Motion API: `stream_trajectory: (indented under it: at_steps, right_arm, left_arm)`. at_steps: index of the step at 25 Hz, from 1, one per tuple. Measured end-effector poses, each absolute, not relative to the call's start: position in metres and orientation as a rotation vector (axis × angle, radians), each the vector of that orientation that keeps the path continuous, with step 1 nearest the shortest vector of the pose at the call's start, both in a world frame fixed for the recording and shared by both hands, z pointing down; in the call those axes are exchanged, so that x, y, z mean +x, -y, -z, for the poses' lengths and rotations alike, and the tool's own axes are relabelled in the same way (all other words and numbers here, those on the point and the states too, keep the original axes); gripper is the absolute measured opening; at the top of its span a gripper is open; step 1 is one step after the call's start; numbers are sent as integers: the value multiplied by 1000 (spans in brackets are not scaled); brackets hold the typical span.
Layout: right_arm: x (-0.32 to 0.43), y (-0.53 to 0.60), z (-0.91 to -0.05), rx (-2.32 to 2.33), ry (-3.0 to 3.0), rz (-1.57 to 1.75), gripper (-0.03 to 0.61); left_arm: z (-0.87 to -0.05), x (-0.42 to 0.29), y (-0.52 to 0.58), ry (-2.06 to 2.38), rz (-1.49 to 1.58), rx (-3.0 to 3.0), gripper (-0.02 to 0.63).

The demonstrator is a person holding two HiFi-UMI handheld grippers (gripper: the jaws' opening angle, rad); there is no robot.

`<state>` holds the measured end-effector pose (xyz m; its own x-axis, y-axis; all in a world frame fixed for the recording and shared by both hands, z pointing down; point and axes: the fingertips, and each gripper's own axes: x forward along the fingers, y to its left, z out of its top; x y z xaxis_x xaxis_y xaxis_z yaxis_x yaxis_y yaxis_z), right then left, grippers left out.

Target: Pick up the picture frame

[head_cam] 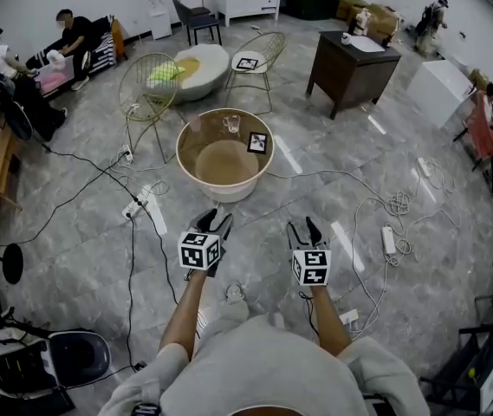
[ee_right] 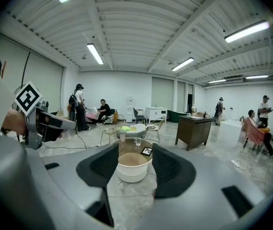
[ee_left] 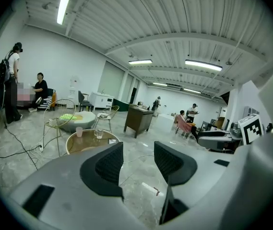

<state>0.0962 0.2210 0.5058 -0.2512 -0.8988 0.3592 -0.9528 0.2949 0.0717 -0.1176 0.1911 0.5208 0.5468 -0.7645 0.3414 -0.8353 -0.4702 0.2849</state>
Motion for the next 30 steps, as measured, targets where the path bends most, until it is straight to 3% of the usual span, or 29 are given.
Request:
stream_trajectory:
  at_steps: [17, 30]
  right_arm:
    - [67, -87, -499, 1723, 2230, -220, 192]
    - [62, -46, -510, 1717, 2211, -229, 192]
  left_arm:
    - [-521, -139, -46, 1235, -231, 2413, 196]
    - [-530, -141, -2, 1207, -244, 2427, 196]
